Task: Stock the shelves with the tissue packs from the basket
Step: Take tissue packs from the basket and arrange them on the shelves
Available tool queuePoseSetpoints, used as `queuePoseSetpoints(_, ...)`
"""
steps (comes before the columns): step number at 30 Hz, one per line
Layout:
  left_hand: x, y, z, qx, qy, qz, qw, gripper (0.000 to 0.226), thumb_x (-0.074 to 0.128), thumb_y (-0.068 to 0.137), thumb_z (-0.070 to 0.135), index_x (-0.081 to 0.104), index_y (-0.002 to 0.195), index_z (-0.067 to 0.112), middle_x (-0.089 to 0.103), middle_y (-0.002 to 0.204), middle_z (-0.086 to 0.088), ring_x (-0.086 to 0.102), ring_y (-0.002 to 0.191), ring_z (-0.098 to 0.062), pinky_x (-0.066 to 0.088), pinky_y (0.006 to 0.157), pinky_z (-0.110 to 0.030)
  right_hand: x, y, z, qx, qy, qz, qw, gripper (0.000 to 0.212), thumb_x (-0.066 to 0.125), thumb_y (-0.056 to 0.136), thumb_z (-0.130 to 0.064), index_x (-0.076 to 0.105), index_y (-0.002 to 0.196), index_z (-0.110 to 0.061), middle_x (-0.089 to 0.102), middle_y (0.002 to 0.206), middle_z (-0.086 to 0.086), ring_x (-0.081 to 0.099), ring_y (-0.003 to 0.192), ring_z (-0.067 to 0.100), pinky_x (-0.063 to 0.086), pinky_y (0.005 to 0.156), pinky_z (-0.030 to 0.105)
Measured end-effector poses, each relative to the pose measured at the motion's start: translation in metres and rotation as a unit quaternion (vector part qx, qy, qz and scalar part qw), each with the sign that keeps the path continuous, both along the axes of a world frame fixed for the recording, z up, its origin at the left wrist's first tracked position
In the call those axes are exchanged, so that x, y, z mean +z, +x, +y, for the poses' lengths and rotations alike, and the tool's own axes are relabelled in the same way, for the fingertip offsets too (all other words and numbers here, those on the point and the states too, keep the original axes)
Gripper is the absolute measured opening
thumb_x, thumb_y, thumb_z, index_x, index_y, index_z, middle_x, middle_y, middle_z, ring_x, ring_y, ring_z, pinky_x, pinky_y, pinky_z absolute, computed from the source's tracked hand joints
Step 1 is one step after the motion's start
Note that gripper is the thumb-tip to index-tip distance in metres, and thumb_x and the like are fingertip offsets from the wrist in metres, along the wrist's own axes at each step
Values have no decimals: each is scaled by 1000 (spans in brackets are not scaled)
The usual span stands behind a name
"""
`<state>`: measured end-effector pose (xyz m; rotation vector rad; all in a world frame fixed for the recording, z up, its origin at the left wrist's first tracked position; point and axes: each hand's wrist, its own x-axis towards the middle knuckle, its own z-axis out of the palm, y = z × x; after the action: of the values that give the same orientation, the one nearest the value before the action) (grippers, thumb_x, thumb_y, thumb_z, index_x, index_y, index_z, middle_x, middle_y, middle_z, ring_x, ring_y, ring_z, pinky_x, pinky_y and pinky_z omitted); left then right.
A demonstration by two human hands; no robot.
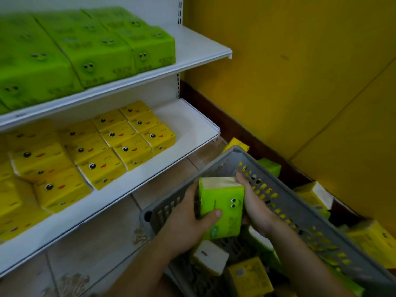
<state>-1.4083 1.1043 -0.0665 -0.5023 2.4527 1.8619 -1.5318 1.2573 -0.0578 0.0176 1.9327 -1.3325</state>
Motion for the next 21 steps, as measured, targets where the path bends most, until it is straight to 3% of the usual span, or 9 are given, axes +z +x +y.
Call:
queuePoseSetpoints(2,17,1,1,41,98,10,994,59,71,79,53,45,132,42,65,124,17,63,107,3,54,88,-23,18,3,-4,-2,20,32,999,66,27,80,-85,70,105,-42,74,104,1,69,99,22,53,93,48)
queuePoseSetpoints(4,32,1,-1,101,163,33,981,45,70,82,43,55,123,33,70,118,11,68,101,-2,55,79,-18,38,11,-4,4,1,60,998,67,26,89,-75,75,94,-30,75,89,3,71,82,20,58,75,37)
queuePoseSetpoints(6,47,2,-8,152,212,40,965,41,68,87,32,53,125,32,71,116,9,70,98,-7,57,70,-21,55,18,-6,45,-65,94,992,59,33,93,-65,73,97,-22,69,73,5,63,63,19,47,55,31)
queuePoseSetpoints(9,69,7,-21,209,254,39,944,50,69,90,23,41,130,34,72,109,5,73,91,-16,60,63,-33,68,31,-16,75,-121,166,976,32,58,92,-39,63,116,-17,67,77,-5,61,63,11,44,55,24)
queuePoseSetpoints(11,83,11,-33,263,225,50,937,54,70,88,22,37,130,31,71,108,1,73,86,-16,60,65,-30,74,37,-30,104,-123,157,974,31,65,91,-27,58,121,-21,72,84,-1,66,68,11,48,56,22)
queuePoseSetpoints(14,97,16,-60,324,129,51,936,49,73,86,27,42,123,18,63,117,-2,68,92,-14,57,72,-29,74,42,-58,165,-106,156,968,47,71,84,-47,51,126,-40,74,102,-3,71,88,14,57,78,39)
queuePoseSetpoints(16,103,23,-84,307,71,24,949,35,71,88,31,51,113,16,67,114,-6,68,95,-19,56,78,-35,76,43,-83,157,-119,159,967,65,72,79,-54,40,135,-49,71,110,-11,69,99,12,56,88,44)
queuePoseSetpoints(18,107,35,-112,272,58,6,961,27,68,90,32,57,108,16,71,107,-7,69,91,-18,56,80,-36,80,47,-112,166,-167,145,961,52,71,85,-42,47,131,-48,71,111,-14,70,100,13,57,88,46)
queuePoseSetpoints(21,116,65,-158,220,11,-25,975,22,64,92,39,61,105,22,69,90,5,63,71,-4,47,59,-17,81,61,-156,156,-175,118,965,28,68,89,-31,63,116,-36,74,102,-2,72,88,21,57,81,50)
